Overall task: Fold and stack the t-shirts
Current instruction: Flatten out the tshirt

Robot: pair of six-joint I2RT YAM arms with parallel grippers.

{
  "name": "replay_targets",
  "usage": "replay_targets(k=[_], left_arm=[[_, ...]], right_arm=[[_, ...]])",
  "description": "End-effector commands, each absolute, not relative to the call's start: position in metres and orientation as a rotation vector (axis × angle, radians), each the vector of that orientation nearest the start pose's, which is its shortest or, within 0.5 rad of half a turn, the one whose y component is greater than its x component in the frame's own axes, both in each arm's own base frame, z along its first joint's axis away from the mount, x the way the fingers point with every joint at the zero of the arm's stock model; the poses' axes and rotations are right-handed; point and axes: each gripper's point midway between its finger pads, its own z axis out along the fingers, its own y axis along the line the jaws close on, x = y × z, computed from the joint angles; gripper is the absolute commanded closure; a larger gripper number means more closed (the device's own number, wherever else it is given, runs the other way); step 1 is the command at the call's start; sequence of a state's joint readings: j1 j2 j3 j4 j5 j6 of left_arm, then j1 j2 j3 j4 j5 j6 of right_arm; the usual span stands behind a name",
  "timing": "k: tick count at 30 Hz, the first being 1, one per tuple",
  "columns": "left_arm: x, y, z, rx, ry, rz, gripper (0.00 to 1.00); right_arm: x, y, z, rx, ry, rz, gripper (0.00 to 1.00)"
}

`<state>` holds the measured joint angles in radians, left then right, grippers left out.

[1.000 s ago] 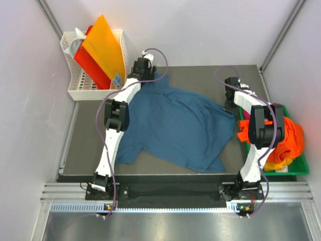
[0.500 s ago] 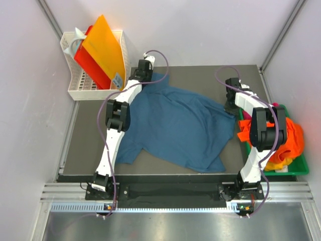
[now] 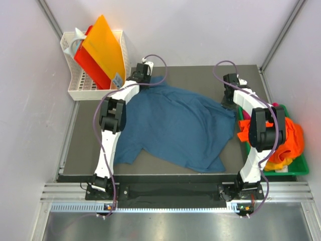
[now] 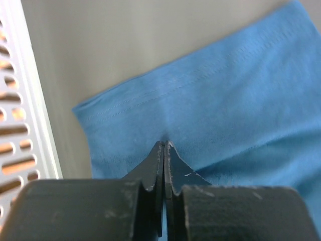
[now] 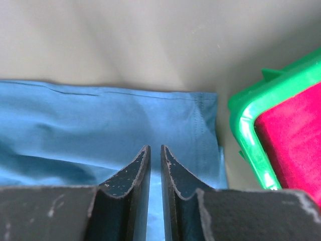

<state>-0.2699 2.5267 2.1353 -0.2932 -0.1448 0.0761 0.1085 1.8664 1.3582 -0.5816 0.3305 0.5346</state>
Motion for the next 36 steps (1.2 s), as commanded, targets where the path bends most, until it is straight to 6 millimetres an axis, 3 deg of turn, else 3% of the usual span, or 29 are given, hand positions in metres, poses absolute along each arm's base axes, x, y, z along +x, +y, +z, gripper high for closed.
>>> replay_targets(k=[1,5,8,13,20,21,22,23,24,26,28,29,30,32,34,35,36], left_arm=[[0.603,-0.141,0.049,0.329,2.333,0.030,1.00],[0.587,-0.143,0.053,0.349,2.375,-0.003,1.00],[0.581,-0.143,0.056,0.345,2.385,-0.015,1.00],[0.576,-0.140,0.053,0.347,2.400,-0.003,1.00],[0.575,-0.139,0.054,0.345,2.406,0.001,1.00],[0.574,-0.139,0.053,0.345,2.409,0.002,1.00],[0.574,-0.139,0.054,0.345,2.410,0.004,1.00],[0.573,-0.138,0.055,0.344,2.412,0.006,1.00],[0.573,-0.139,0.056,0.343,2.411,0.003,1.00],[0.572,-0.138,0.058,0.346,2.412,0.007,1.00],[0.571,-0.137,0.061,0.346,2.410,0.011,1.00],[0.571,-0.136,0.062,0.346,2.411,0.014,1.00],[0.570,-0.135,0.063,0.345,2.411,0.016,1.00],[0.571,-0.135,0.066,0.346,2.406,0.016,1.00],[0.574,-0.135,0.068,0.342,2.396,0.025,1.00],[0.575,-0.133,0.068,0.337,2.394,0.034,1.00],[0.579,-0.133,0.073,0.332,2.384,0.035,1.00]], right_arm=[[0.445,0.020,0.089,0.647,2.417,-0.136,0.86],[0.446,0.021,0.087,0.639,2.419,-0.132,0.85],[0.447,0.035,0.081,0.580,2.463,-0.059,0.82],[0.444,0.067,0.070,0.438,2.526,0.001,0.52],[0.440,0.079,0.046,0.418,2.591,0.003,0.53],[0.440,0.077,0.032,0.420,2.622,-0.028,0.53],[0.446,0.076,0.035,0.420,2.623,-0.043,0.53],[0.446,0.074,0.023,0.419,2.653,-0.067,0.53],[0.457,0.075,0.028,0.420,2.634,-0.073,0.54],[0.457,0.072,0.012,0.431,2.687,-0.099,0.54],[0.470,0.069,0.016,0.446,2.684,-0.102,0.53],[0.471,0.067,0.005,0.454,2.710,-0.113,0.53],[0.485,0.068,0.014,0.461,2.683,-0.094,0.53],[0.489,0.063,0.004,0.468,2.713,-0.117,0.53],[0.504,0.058,0.013,0.479,2.692,-0.116,0.53],[0.508,0.055,0.003,0.487,2.709,-0.125,0.53],[0.517,0.053,0.013,0.495,2.694,-0.118,0.53]])
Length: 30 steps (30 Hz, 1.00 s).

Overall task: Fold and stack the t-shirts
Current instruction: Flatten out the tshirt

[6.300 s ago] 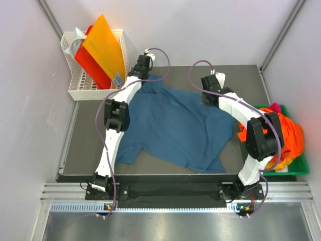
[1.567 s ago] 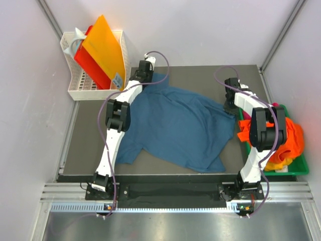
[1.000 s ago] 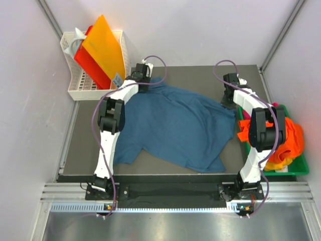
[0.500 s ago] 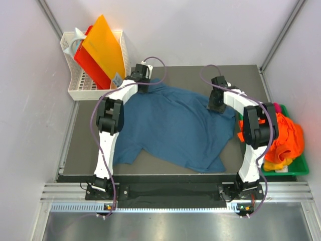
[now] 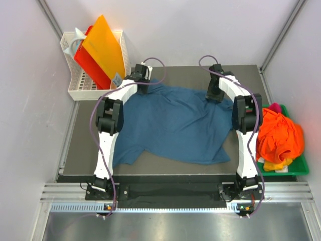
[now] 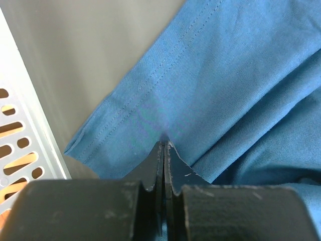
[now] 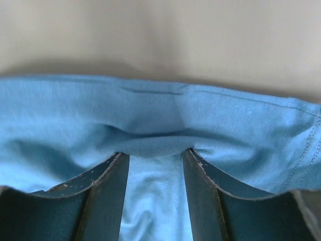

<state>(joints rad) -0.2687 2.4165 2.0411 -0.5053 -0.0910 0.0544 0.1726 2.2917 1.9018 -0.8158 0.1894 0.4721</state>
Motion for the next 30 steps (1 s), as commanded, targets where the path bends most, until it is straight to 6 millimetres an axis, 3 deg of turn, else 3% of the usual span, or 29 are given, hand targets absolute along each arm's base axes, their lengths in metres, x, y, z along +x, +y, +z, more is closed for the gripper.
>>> replay_targets(k=[1,2,3,5,6,10,16,18,19,20,21,22,23,24,25,26,28,29,30], left_arm=[[0.581,-0.132,0.067,0.326,2.392,0.039,1.00],[0.583,-0.128,0.066,0.314,2.395,0.045,1.00],[0.591,-0.128,0.074,0.301,2.375,0.045,1.00],[0.594,-0.124,0.063,0.291,2.401,0.055,1.00],[0.602,-0.125,0.072,0.284,2.374,0.061,1.00],[0.616,-0.119,0.069,0.270,2.350,0.100,1.00],[0.624,-0.107,0.061,0.206,2.347,0.149,1.00],[0.625,-0.110,0.066,0.205,2.333,0.126,1.00],[0.626,-0.119,0.087,0.217,2.298,0.063,1.00],[0.619,-0.124,0.085,0.236,2.302,0.021,0.99],[0.625,-0.130,0.100,0.238,2.241,-0.023,0.91],[0.624,-0.134,0.145,0.221,2.151,-0.064,0.87],[0.616,-0.141,0.141,0.242,2.153,-0.112,0.80],[0.617,-0.144,0.161,0.245,2.100,-0.132,0.69],[0.612,-0.146,0.184,0.242,2.066,-0.138,0.66],[0.609,-0.153,0.194,0.234,2.057,-0.192,0.64],[0.600,-0.154,0.204,0.221,2.067,-0.217,0.61],[0.593,-0.153,0.213,0.221,2.066,-0.221,0.60],[0.587,-0.154,0.213,0.229,2.076,-0.235,0.60]], right_arm=[[0.522,0.048,0.013,0.514,2.691,-0.113,0.52],[0.525,0.045,0.003,0.524,2.705,-0.115,0.53],[0.534,0.044,0.011,0.535,2.684,-0.090,0.52],[0.542,0.033,0.006,0.576,2.677,-0.089,0.52],[0.552,0.029,0.014,0.587,2.651,-0.072,0.52],[0.569,0.011,0.013,0.653,2.612,-0.030,0.51],[0.587,0.007,0.013,0.662,2.562,0.038,0.50],[0.596,0.016,0.028,0.622,2.509,0.121,0.49],[0.599,0.025,0.039,0.581,2.479,0.147,0.49],[0.604,0.029,0.085,0.547,2.381,0.180,0.49],[0.605,0.031,0.087,0.529,2.328,0.176,0.48],[0.605,0.039,0.107,0.507,2.278,0.193,0.45],[0.604,0.040,0.148,0.498,2.194,0.219,0.43],[0.602,0.043,0.161,0.493,2.170,0.231,0.43],[0.599,0.050,0.176,0.484,2.153,0.244,0.41],[0.595,0.054,0.200,0.471,2.120,0.257,0.41],[0.583,0.072,0.216,0.431,2.118,0.256,0.40],[0.574,0.076,0.235,0.414,2.094,0.256,0.40],[0.564,0.081,0.227,0.406,2.123,0.244,0.40]])
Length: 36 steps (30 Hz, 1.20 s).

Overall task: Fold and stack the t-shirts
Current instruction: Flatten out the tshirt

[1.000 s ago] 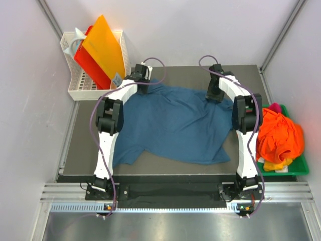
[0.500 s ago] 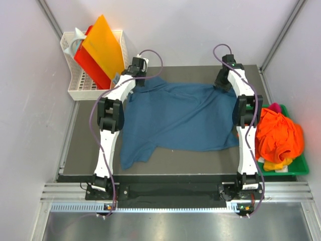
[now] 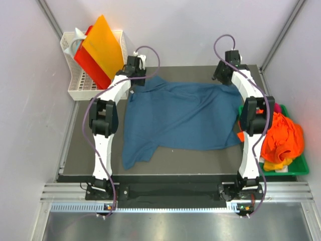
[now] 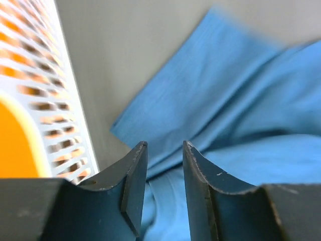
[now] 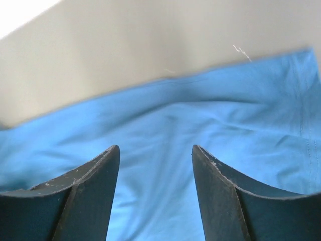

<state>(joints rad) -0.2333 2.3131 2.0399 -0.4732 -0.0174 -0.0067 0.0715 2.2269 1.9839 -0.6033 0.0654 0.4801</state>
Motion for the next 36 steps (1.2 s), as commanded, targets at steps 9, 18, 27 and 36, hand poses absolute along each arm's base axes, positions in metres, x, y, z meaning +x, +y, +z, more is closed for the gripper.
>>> replay_targets(k=[9,18,27,36], left_arm=[[0.475,-0.151,0.152,0.424,2.327,-0.304,0.68],[0.409,-0.141,0.091,0.526,2.568,-0.325,0.72],[0.417,-0.130,0.030,0.442,2.765,-0.230,0.78],[0.434,-0.107,0.009,0.329,2.836,-0.126,0.81]], right_arm=[[0.436,0.127,0.143,0.304,2.362,0.086,0.42],[0.368,0.153,0.088,0.311,2.481,0.109,0.43],[0.367,0.169,0.059,0.261,2.573,0.061,0.43],[0.391,0.180,0.030,0.180,2.683,-0.046,0.43]])
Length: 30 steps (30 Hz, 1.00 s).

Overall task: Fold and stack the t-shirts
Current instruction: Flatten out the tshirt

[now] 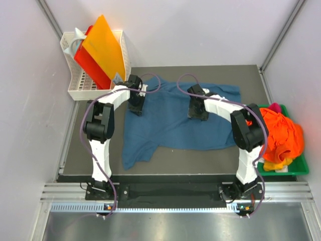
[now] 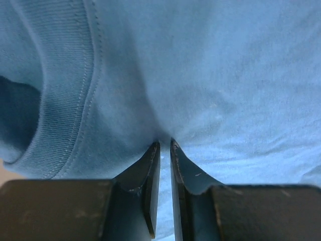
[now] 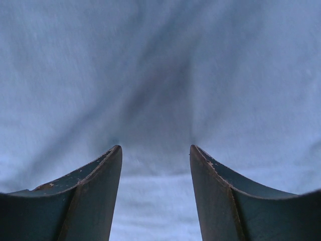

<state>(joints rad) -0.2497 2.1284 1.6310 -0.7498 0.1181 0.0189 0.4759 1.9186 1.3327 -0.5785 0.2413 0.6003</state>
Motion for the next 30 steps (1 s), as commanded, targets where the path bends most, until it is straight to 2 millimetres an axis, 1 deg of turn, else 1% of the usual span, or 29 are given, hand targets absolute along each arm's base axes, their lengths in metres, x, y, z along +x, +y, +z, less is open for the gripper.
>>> replay_targets(k=[1,2,3,4,5,6,7,8,9,10,11,12,13,14,15,16,17,18,19,20,21,23,24,25,26,27,28,29,30], left_arm=[[0.435,-0.103,0.006,0.319,2.844,-0.113,0.81],[0.437,-0.099,0.005,0.309,2.848,-0.100,0.81],[0.441,-0.093,0.006,0.287,2.845,-0.088,0.81],[0.443,-0.088,0.005,0.273,2.846,-0.079,0.81],[0.444,-0.081,0.004,0.255,2.850,-0.069,0.81],[0.448,-0.078,0.006,0.244,2.843,-0.056,0.81],[0.449,-0.074,0.003,0.232,2.851,-0.045,0.81],[0.451,-0.069,0.003,0.214,2.849,-0.043,0.81],[0.454,-0.066,0.005,0.205,2.845,-0.042,0.81],[0.456,-0.057,0.002,0.190,2.849,0.006,0.81],[0.458,-0.051,0.003,0.169,2.847,0.017,0.81],[0.461,-0.046,0.004,0.159,2.840,0.024,0.81],[0.463,-0.043,0.004,0.147,2.838,0.032,0.81],[0.465,-0.036,0.004,0.127,2.834,0.047,0.81],[0.468,-0.033,0.005,0.117,2.827,0.050,0.81],[0.470,-0.029,0.005,0.110,2.827,0.058,0.82],[0.472,-0.023,0.006,0.089,2.823,0.069,0.81],[0.476,-0.020,0.009,0.079,2.813,0.072,0.81],[0.476,-0.018,0.008,0.073,2.819,0.071,0.81],[0.477,-0.015,0.010,0.065,2.818,0.070,0.81],[0.479,-0.018,0.014,0.067,2.815,0.040,0.81],[0.479,-0.030,0.030,0.117,2.786,-0.053,0.81],[0.475,-0.043,0.036,0.150,2.774,-0.163,0.80],[0.475,-0.049,0.060,0.168,2.717,-0.206,0.78],[0.477,-0.054,0.072,0.193,2.674,-0.249,0.74],[0.470,-0.060,0.078,0.208,2.662,-0.287,0.73],[0.468,-0.067,0.105,0.230,2.598,-0.334,0.72],[0.465,-0.068,0.115,0.236,2.574,-0.345,0.70],[0.460,-0.069,0.121,0.241,2.563,-0.351,0.70]], right_arm=[[0.398,0.184,0.036,0.174,2.681,-0.042,0.43],[0.401,0.184,0.032,0.157,2.697,-0.053,0.43],[0.401,0.184,0.021,0.145,2.728,-0.070,0.43],[0.408,0.189,0.024,0.138,2.734,-0.055,0.43],[0.412,0.188,0.022,0.136,2.746,-0.059,0.43],[0.413,0.189,0.012,0.126,2.769,-0.071,0.43],[0.420,0.192,0.016,0.125,2.766,-0.060,0.43],[0.425,0.191,0.015,0.123,2.767,-0.062,0.43],[0.426,0.191,0.006,0.118,2.786,-0.074,0.43],[0.434,0.195,0.012,0.118,2.775,-0.052,0.43],[0.439,0.193,0.011,0.122,2.776,-0.051,0.43],[0.441,0.193,0.004,0.121,2.793,-0.057,0.43],[0.450,0.197,0.010,0.126,2.776,-0.035,0.43],[0.455,0.196,0.010,0.127,2.774,-0.035,0.43],[0.458,0.198,0.004,0.125,2.784,-0.036,0.43],[0.467,0.201,0.012,0.128,2.768,-0.020,0.43],[0.471,0.200,0.013,0.131,2.763,-0.021,0.43],[0.474,0.200,0.007,0.130,2.771,-0.028,0.43],[0.481,0.201,0.014,0.136,2.755,-0.017,0.43],[0.484,0.198,0.015,0.144,2.749,-0.023,0.43],[0.487,0.198,0.025,0.148,2.729,-0.014,0.43],[0.489,0.193,0.038,0.157,2.673,-0.028,0.44],[0.492,0.192,0.073,0.173,2.593,0.009,0.44],[0.491,0.187,0.073,0.191,2.554,0.012,0.43],[0.490,0.187,0.087,0.208,2.513,0.031,0.43],[0.487,0.183,0.113,0.222,2.449,0.062,0.42],[0.484,0.180,0.125,0.234,2.423,0.057,0.42],[0.481,0.177,0.136,0.247,2.401,0.059,0.41],[0.472,0.171,0.153,0.257,2.378,0.063,0.41]])
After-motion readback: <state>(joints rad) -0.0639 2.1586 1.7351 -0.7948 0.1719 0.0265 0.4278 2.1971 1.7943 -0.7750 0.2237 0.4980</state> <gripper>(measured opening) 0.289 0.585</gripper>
